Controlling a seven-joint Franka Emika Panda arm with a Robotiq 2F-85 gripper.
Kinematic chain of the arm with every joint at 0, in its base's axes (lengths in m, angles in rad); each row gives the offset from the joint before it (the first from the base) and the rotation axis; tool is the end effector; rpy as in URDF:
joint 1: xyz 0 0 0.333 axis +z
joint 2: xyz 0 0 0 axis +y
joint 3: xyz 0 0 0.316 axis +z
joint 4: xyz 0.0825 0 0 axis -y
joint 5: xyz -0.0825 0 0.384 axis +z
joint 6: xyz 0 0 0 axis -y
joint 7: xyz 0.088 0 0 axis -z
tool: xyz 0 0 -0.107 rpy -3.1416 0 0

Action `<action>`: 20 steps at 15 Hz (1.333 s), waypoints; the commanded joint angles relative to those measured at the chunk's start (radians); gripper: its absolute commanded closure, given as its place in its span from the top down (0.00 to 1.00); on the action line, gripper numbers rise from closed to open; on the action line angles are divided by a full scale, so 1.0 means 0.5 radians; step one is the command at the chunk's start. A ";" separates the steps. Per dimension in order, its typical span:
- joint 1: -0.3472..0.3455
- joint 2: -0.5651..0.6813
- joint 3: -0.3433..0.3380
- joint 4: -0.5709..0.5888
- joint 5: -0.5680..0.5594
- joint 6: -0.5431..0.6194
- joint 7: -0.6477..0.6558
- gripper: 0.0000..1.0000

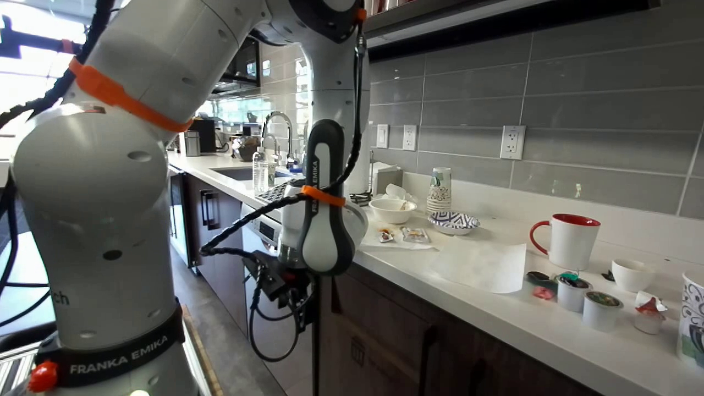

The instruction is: Put the small tissue in the rubbish can

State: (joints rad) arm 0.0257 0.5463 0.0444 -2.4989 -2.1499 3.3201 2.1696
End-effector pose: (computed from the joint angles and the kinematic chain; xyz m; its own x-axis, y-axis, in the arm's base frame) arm 0.2984 0.1131 0.0933 0.9987 0.0515 -0.0037 0.0501 -0.9839 -0.1713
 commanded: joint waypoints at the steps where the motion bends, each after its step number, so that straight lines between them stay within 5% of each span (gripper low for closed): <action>1: 0.544 -0.079 -0.466 -0.201 -0.006 0.102 0.161 1.00; 7: 1.438 -0.024 -1.209 -0.251 -0.205 0.264 0.640 1.00; 13: 2.332 0.080 -1.985 -0.036 -0.640 0.630 1.358 1.00; 14: 2.474 0.158 -2.196 -0.053 -0.418 0.674 1.106 1.00; 16: 2.695 0.147 -2.368 0.030 -0.608 0.771 1.354 1.00; 17: 2.839 0.259 -2.589 0.002 -0.406 0.838 1.104 1.00; 19: 2.962 0.240 -2.684 0.050 -0.559 0.864 1.286 1.00; 20: 3.042 0.351 -2.823 0.020 -0.405 0.911 1.094 1.00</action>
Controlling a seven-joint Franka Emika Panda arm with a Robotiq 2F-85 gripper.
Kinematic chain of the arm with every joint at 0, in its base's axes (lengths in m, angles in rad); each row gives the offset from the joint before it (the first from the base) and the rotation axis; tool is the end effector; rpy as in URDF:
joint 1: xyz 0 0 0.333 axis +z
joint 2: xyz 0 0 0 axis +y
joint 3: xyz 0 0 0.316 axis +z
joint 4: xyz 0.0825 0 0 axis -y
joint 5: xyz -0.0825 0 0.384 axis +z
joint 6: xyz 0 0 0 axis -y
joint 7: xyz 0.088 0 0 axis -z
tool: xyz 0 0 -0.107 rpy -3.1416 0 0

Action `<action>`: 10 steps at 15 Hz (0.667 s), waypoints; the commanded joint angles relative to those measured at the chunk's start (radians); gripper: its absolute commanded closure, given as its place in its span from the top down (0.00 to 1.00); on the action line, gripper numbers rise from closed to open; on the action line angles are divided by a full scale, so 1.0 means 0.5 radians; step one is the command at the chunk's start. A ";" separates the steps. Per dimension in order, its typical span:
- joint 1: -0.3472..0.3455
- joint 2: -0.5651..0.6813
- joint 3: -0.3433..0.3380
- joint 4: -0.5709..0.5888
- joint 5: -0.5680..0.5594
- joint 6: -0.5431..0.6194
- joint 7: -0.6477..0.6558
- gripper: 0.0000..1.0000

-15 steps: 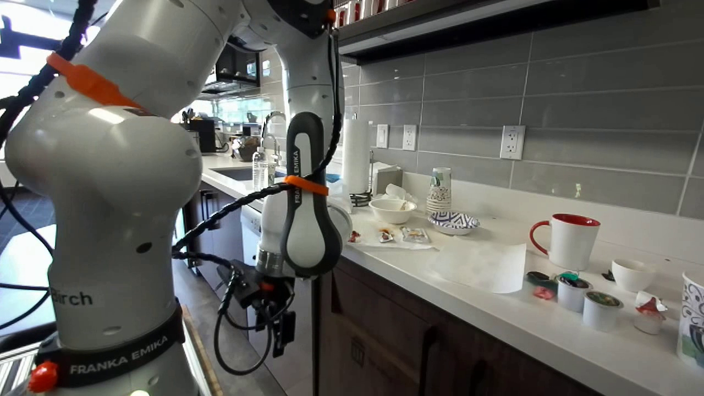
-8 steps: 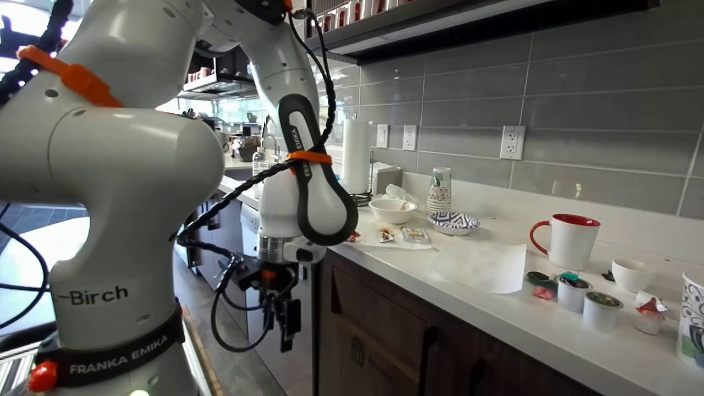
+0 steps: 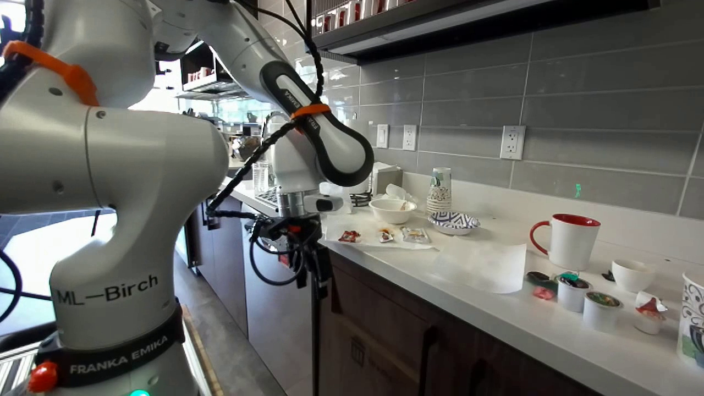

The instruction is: Put the small tissue in the rubbish can

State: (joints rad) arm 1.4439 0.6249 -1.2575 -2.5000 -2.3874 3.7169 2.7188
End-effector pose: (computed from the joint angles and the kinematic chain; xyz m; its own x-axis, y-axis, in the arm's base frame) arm 0.2970 0.0950 0.1967 0.9994 0.0033 0.0351 -0.0040 -0.9788 0.2046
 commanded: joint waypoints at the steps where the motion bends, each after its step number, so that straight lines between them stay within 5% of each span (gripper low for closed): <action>1: 0.256 0.168 -0.252 0.039 -0.001 0.105 0.077 1.00; 10: 0.675 0.354 -0.768 0.001 0.070 0.046 -0.014 1.00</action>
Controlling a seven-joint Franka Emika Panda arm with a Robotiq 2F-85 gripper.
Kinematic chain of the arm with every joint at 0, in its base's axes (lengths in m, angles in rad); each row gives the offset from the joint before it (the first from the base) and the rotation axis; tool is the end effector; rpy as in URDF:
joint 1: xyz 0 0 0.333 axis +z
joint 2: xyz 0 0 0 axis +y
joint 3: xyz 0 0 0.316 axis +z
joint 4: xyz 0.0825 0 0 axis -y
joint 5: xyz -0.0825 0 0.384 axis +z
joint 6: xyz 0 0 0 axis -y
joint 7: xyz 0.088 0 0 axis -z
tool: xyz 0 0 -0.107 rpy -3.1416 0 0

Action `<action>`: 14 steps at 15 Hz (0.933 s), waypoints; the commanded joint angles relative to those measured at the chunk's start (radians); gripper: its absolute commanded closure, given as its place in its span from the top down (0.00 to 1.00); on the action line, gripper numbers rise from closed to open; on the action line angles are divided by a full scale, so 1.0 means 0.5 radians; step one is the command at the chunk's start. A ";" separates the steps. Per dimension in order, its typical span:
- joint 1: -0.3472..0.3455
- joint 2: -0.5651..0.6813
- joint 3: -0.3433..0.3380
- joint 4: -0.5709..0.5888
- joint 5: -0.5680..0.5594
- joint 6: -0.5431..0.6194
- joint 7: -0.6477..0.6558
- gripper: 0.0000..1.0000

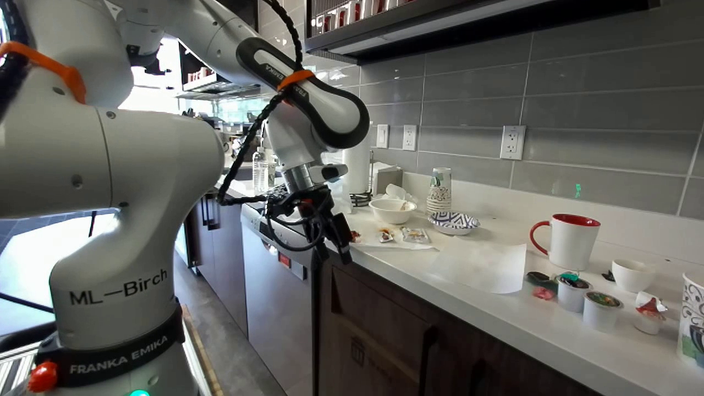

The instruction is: Put the small tissue in the rubbish can

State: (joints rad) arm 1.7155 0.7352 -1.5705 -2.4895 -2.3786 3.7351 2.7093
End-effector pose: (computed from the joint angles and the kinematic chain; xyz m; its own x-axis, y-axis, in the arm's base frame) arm 0.3183 0.0957 0.2500 0.9740 0.0485 0.2214 -0.0192 -0.9557 0.2936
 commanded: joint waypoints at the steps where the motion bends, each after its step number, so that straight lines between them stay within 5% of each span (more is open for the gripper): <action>1: 0.151 0.157 -0.178 -0.022 0.065 0.016 -0.015 1.00; 11: 0.309 0.264 -0.459 -0.095 0.311 -0.058 -0.271 1.00; 14: 0.248 0.297 -0.446 -0.066 0.361 0.023 -0.335 1.00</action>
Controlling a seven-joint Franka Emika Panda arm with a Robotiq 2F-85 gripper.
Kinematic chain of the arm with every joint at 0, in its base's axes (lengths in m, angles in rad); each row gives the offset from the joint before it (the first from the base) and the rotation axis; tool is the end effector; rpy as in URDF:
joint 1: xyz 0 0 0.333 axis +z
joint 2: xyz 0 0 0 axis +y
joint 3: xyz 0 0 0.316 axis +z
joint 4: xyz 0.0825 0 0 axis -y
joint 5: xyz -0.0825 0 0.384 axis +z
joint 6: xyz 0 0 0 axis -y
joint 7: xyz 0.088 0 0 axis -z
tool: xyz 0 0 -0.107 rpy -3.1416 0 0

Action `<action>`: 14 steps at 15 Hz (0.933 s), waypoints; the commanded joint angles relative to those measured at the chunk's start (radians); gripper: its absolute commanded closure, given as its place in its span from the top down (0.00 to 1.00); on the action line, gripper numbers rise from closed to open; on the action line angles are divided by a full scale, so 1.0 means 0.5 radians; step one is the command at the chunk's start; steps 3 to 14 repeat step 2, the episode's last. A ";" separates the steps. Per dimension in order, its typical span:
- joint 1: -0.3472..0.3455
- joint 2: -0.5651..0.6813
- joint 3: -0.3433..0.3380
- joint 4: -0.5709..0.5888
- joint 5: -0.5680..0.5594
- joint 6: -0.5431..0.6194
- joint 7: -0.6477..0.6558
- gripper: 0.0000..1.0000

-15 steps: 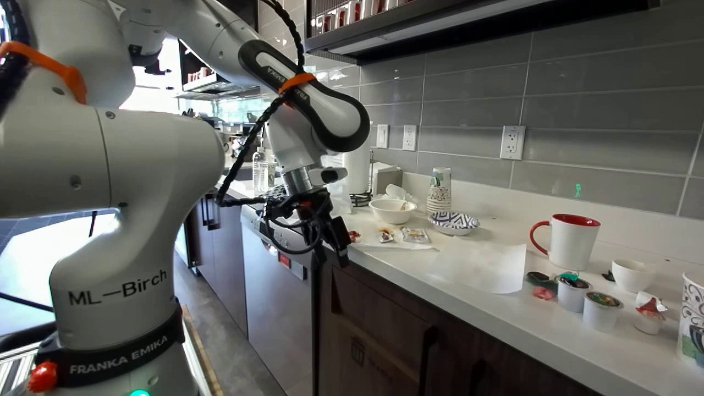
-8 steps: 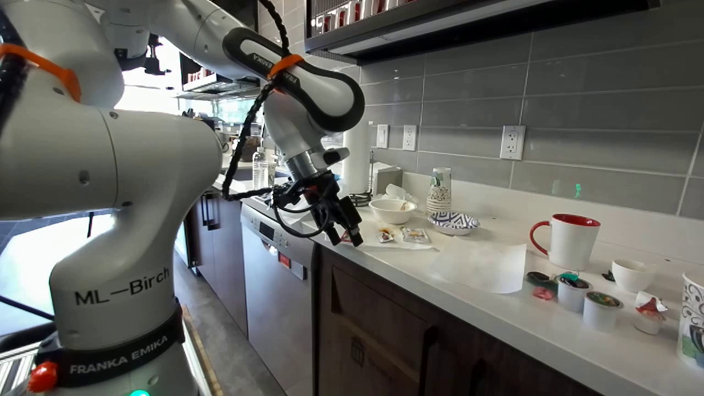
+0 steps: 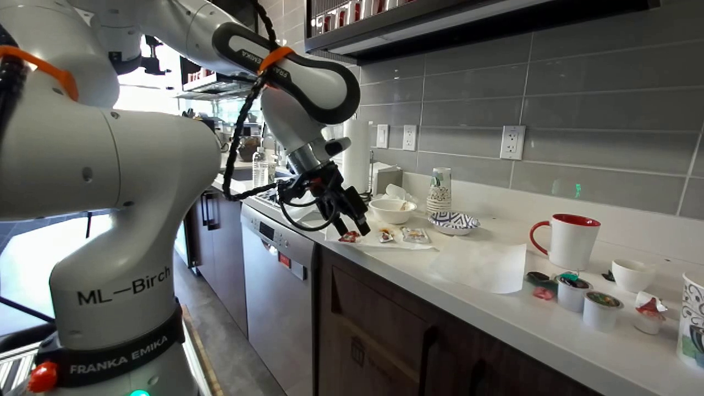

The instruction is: Put the small tissue in the rubbish can

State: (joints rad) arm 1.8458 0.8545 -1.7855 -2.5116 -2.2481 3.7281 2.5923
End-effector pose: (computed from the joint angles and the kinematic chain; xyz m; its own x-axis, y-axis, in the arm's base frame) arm 0.3337 0.0933 0.2924 0.9139 0.0609 0.4013 -0.0752 -0.9461 0.3151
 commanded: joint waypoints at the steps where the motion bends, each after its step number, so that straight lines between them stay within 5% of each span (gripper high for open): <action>1: -0.012 0.069 -0.020 -0.028 0.106 0.039 -0.108 1.00; 14: -0.012 0.073 -0.020 -0.032 0.109 0.039 -0.111 1.00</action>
